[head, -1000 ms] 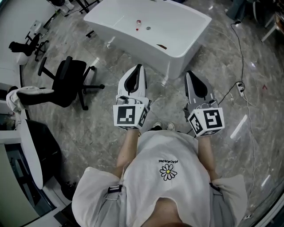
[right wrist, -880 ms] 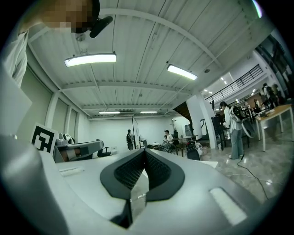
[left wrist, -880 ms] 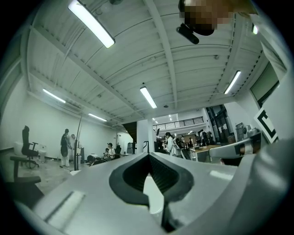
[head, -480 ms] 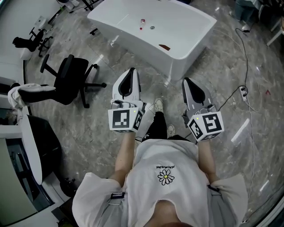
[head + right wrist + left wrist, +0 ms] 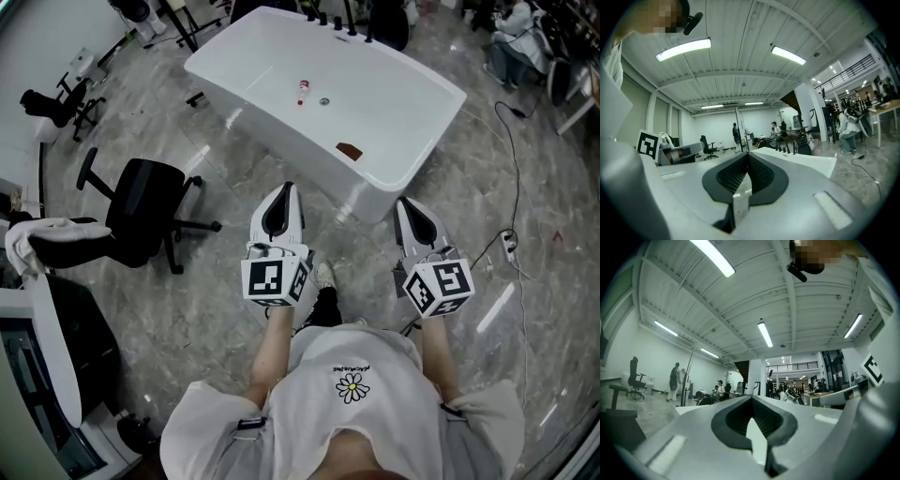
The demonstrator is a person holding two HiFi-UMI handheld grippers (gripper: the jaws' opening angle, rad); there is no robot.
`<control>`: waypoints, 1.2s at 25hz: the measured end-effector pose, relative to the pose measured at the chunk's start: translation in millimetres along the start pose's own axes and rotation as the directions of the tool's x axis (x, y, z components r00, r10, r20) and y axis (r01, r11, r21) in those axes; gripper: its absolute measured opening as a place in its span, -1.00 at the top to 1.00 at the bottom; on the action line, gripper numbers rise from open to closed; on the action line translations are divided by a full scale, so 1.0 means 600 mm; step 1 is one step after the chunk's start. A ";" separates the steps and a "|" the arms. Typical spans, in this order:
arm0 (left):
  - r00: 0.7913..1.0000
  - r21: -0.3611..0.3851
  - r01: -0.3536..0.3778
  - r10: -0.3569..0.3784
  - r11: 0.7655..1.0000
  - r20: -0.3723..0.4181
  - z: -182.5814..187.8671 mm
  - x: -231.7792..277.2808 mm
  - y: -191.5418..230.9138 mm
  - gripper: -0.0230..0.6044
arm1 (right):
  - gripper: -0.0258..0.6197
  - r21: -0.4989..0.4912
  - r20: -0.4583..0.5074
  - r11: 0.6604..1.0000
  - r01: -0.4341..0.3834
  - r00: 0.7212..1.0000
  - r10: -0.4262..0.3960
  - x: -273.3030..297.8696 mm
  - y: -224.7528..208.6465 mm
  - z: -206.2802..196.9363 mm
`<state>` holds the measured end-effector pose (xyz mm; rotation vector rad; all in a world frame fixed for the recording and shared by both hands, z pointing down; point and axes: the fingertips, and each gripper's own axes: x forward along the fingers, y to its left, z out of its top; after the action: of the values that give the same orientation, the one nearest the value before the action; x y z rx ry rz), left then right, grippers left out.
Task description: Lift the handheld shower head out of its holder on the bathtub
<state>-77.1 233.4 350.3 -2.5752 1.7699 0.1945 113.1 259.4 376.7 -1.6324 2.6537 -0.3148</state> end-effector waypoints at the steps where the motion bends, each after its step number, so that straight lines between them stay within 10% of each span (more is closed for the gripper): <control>1: 1.000 0.000 0.001 -0.001 1.000 0.007 0.004 0.019 0.022 0.93 | 0.85 0.005 0.000 1.000 -0.009 1.000 0.009 0.034 0.001 0.007; 15: 1.000 -0.029 0.013 -0.013 1.000 0.015 0.010 0.197 0.257 0.93 | 0.85 -0.058 -0.039 0.998 0.016 0.999 -0.019 0.325 0.039 0.037; 30: 0.999 0.036 0.035 -0.036 0.999 0.009 -0.002 0.492 0.356 0.93 | 0.85 0.007 -0.012 0.999 0.043 0.999 -0.043 0.625 -0.157 0.063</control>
<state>-171.4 -118.3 332.3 -2.5743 1.7070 0.1725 29.6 -119.7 392.1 -1.6926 2.6255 -0.3357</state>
